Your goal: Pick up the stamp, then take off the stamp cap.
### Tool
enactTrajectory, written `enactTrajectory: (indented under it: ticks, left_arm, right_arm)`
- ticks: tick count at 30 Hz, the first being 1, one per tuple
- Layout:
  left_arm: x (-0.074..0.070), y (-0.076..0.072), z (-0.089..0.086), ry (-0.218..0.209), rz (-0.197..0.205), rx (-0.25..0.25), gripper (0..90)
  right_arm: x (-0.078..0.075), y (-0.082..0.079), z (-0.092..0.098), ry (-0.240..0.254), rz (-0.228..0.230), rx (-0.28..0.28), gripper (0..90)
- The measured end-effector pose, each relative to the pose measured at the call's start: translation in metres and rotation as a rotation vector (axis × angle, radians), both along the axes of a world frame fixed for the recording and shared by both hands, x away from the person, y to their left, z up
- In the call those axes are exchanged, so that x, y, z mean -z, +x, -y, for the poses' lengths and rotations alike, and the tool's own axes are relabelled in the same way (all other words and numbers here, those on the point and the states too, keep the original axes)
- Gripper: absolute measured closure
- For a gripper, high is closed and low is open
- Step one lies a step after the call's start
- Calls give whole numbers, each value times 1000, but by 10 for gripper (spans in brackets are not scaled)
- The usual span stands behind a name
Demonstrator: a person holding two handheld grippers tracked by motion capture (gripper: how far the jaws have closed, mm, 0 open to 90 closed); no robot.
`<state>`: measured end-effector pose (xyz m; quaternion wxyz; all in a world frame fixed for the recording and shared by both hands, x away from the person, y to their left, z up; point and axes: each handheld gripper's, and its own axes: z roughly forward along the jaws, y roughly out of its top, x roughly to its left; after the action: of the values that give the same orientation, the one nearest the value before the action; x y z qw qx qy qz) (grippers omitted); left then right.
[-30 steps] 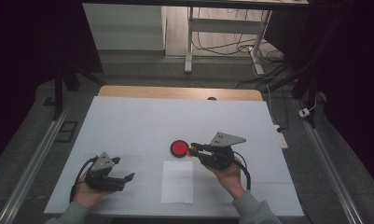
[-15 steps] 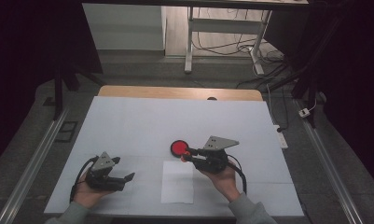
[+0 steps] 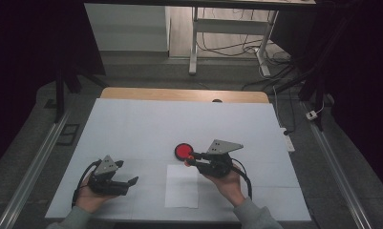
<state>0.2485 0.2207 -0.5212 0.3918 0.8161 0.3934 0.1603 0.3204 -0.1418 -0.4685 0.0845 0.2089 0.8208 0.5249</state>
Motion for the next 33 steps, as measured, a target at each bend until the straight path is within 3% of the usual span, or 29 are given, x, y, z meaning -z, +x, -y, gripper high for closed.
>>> enactTrajectory:
  ticks: [8,33]
  left_arm:
    - [-2,0,5,2,10,10,162]
    - [-13,11,45,33,55,99,185]
  right_arm:
    - [0,0,0,-1,4,1,719]
    - [1,1,-1,0,6,4,719]
